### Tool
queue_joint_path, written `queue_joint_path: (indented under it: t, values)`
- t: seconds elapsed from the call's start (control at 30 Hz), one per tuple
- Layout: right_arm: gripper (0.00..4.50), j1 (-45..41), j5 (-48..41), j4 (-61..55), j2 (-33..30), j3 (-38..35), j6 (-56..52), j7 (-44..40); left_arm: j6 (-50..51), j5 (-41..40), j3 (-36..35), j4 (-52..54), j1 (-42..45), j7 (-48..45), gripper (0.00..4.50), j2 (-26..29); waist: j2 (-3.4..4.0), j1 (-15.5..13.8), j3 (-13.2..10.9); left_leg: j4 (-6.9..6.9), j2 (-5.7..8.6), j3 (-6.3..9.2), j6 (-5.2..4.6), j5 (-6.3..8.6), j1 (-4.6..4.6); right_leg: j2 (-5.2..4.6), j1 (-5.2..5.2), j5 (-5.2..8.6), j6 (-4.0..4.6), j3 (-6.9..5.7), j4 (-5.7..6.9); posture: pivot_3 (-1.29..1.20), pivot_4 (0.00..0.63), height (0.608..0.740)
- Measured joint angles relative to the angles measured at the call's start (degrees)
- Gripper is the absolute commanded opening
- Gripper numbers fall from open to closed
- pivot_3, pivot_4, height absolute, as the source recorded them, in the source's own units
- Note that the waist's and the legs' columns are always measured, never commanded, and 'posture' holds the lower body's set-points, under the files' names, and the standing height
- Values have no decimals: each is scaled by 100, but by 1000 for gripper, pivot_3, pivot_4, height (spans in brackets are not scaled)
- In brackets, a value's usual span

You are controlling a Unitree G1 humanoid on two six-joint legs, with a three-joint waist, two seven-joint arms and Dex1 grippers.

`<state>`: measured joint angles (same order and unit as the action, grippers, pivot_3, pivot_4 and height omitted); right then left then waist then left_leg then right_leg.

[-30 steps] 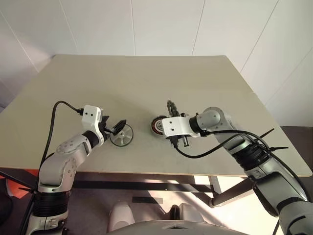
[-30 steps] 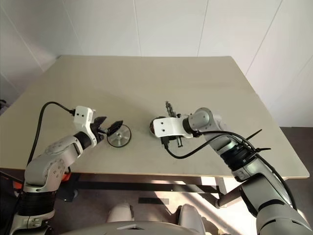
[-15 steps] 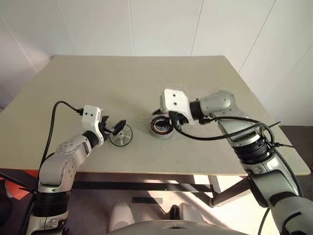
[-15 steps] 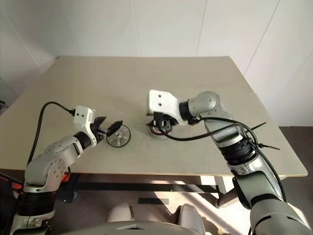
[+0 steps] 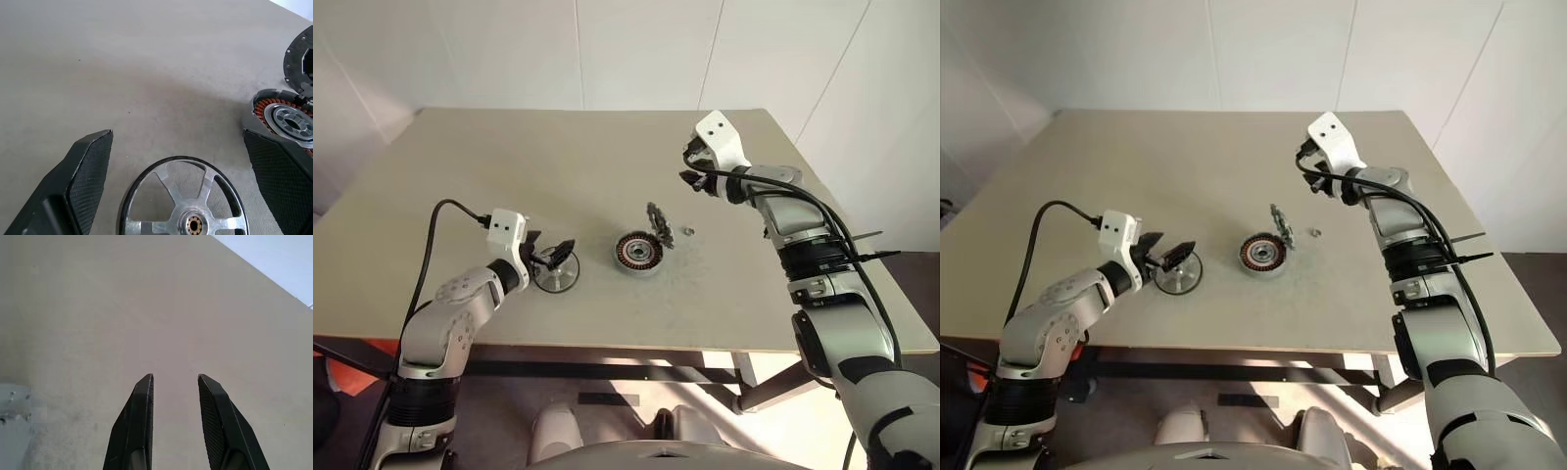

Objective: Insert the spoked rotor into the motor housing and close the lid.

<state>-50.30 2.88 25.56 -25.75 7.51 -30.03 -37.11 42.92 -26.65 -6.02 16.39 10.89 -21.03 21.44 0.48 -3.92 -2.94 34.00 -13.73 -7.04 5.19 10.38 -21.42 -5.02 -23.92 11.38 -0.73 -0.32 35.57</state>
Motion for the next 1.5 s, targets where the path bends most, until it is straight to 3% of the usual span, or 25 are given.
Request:
queue_joint_path:
  t: [0.27,0.63,0.73,0.87,1.5]
  values:
    - [1595,767,0,-386,-146,404,0,-616,-16,25,10,-20,-64,5,4500,-74,1,-14,-1,11,0,-3,-2,1,-3,-3,-2,0,1,3,5,0,0,740]
    - [1595,1151,-35,-333,-145,435,-1,-610,-17,32,9,-19,-113,-15,4500,-49,1,-13,-1,12,0,-4,-6,3,4,-4,1,0,1,5,14,0,0,740]
    - [2131,1216,-42,-204,-145,423,7,-515,-17,32,9,-20,-70,-42,4500,-15,1,-12,-1,12,0,-4,-3,1,4,-3,1,0,1,5,12,0,0,740]
    - [3327,1315,-44,-126,-145,420,11,-405,-17,33,9,-20,-48,-99,4500,30,1,-12,-1,12,0,-5,-3,1,5,-4,1,0,1,5,12,0,0,740]
    - [3327,1296,-85,459,170,159,270,-72,3,57,30,-133,107,-206,4500,105,-4,19,3,12,-1,-6,-20,11,48,-3,47,4,-5,8,10,0,0,740]
